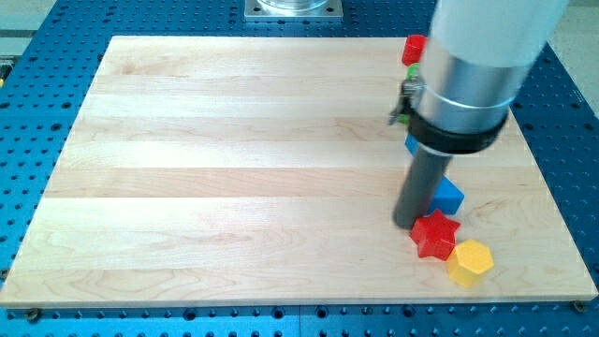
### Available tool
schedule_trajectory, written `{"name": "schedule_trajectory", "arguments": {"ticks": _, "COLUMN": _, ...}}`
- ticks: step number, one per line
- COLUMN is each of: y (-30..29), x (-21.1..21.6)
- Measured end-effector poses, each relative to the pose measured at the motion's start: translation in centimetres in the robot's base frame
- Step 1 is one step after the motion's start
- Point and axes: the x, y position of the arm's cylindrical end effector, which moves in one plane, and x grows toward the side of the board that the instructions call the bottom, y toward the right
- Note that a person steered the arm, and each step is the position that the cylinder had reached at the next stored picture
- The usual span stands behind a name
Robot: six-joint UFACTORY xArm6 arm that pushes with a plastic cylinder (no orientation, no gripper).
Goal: Adjust the red star yellow hexagon below the blue triangle
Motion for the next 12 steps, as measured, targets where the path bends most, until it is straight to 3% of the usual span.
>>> {"name": "schedule_trajectory", "arguments": {"ticks": 1, "y": -4.3, "x": 1.5}}
{"name": "schedule_trajectory", "arguments": {"ticks": 7, "y": 3.0, "x": 4.2}}
{"name": "schedule_trajectory", "arguments": {"ticks": 8, "y": 0.9, "x": 7.3}}
{"name": "schedule_trajectory", "arguments": {"ticks": 10, "y": 1.9, "x": 8.2}}
{"name": "schedule_trajectory", "arguments": {"ticks": 12, "y": 17.7, "x": 8.1}}
